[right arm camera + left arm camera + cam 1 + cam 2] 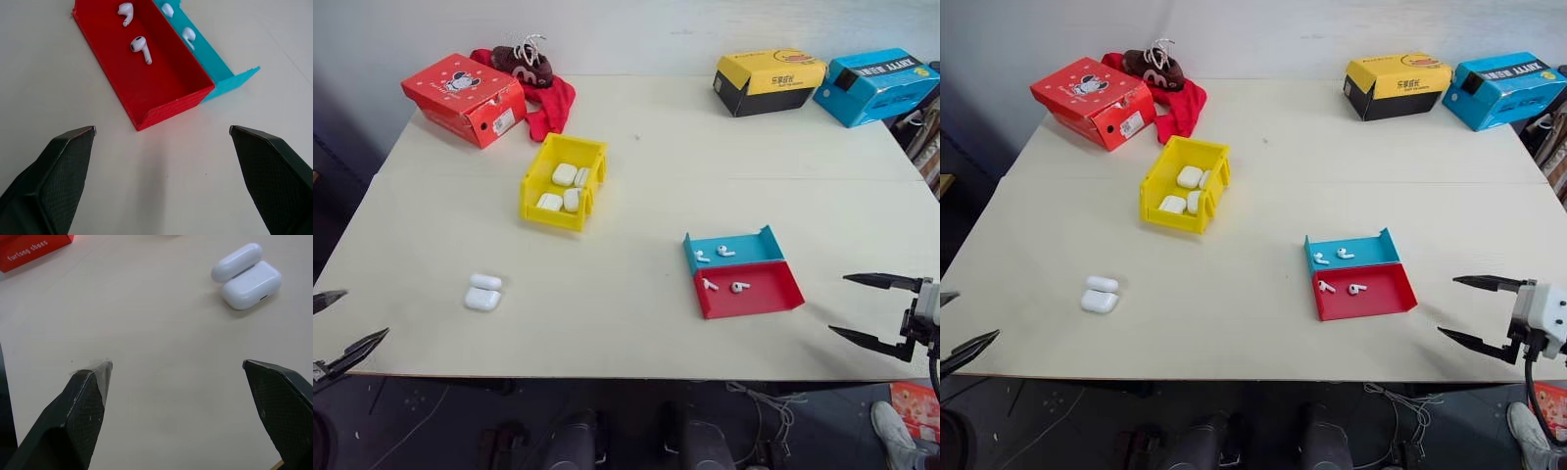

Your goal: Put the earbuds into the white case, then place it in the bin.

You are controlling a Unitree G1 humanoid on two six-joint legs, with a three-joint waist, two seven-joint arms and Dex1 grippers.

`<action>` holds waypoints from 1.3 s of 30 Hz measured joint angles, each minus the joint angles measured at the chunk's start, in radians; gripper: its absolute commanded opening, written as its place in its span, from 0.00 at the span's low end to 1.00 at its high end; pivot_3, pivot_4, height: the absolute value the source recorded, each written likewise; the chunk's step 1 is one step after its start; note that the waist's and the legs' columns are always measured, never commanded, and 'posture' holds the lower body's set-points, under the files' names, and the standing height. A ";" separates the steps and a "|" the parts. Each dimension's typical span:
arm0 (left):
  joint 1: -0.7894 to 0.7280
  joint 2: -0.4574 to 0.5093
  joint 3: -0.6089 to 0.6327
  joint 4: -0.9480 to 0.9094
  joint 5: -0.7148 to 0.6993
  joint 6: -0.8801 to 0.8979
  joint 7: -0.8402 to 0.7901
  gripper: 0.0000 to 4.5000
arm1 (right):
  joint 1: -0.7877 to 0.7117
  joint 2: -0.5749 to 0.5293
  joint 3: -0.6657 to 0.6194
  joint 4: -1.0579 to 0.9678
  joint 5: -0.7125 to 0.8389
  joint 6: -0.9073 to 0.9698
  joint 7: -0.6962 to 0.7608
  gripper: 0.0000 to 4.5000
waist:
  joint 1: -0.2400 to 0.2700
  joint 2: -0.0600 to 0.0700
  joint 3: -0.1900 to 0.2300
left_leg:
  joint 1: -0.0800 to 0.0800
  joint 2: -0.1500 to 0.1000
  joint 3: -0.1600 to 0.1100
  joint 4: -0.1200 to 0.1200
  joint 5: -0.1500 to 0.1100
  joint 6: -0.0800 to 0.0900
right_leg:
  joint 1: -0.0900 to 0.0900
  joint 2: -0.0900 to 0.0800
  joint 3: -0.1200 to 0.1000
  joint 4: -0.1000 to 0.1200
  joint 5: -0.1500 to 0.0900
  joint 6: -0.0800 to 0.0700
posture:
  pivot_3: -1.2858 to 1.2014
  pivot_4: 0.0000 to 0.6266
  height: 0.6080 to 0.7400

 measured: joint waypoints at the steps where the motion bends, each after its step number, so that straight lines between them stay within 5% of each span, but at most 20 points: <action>1: 0.001 0.000 0.000 -0.003 0.000 0.002 0.000 1.00 | 0.000 0.000 0.000 0.001 0.001 -0.003 0.000 0.99 | -0.001 0.000 0.000 | 0.000 0.000 0.000 0.000 0.000 0.000 | 0.000 0.000 0.000 0.000 0.000 0.000 | 0.52 0.24 1.00; 8: 0.028 0.014 0.006 -0.002 -0.015 0.129 0.005 1.00 | 0.014 0.072 0.000 -0.216 0.125 0.148 -0.066 0.99 | -0.018 0.000 0.000 | 0.001 0.001 0.000 0.000 -0.001 -0.005 | 0.000 0.000 0.001 0.003 0.000 -0.001 | 0.52 0.24 1.00; 16: 0.181 0.109 0.103 0.020 -0.022 0.614 0.091 1.00 | 0.014 0.266 0.061 -0.553 0.292 0.210 -0.075 0.99 | -0.021 -0.001 0.000 | 0.001 0.000 -0.001 0.000 -0.001 -0.003 | -0.001 0.000 0.001 0.007 -0.001 -0.002 | 0.52 0.24 1.00; 22: 0.225 0.123 0.127 -0.178 -0.090 0.976 0.095 1.00 | -0.009 0.316 0.132 -0.564 0.294 0.153 0.003 0.99 | -0.004 -0.005 -0.002 | 0.001 0.000 -0.003 0.002 -0.002 -0.006 | 0.000 -0.001 0.001 0.005 -0.001 -0.002 | 0.52 0.24 1.00; 28: 0.056 0.129 0.119 -0.557 -0.235 1.419 0.249 1.00 | -0.018 0.326 0.139 -0.514 0.283 0.125 0.015 0.99 | 0.004 -0.005 -0.002 | 0.001 0.000 -0.005 0.003 -0.002 -0.008 | 0.001 -0.001 0.001 0.007 -0.001 -0.003 | 0.52 0.24 1.00; 31: -0.198 0.126 0.033 -0.731 -0.300 1.673 0.396 1.00 | -0.013 0.324 0.139 -0.494 0.282 0.121 0.019 0.99 | 0.005 -0.004 -0.002 | 0.002 0.000 -0.006 0.004 0.000 -0.008 | 0.003 0.000 0.001 0.012 -0.001 -0.003 | 0.52 0.24 1.00; 39: -0.439 0.021 -0.254 -0.839 -0.393 1.758 0.797 1.00 | 0.007 0.322 0.135 -0.473 0.280 0.100 0.021 0.99 | 0.000 -0.003 -0.001 | 0.005 0.001 -0.005 0.004 0.003 -0.005 | 0.006 0.003 0.001 0.013 -0.002 -0.003 | 0.52 0.24 1.00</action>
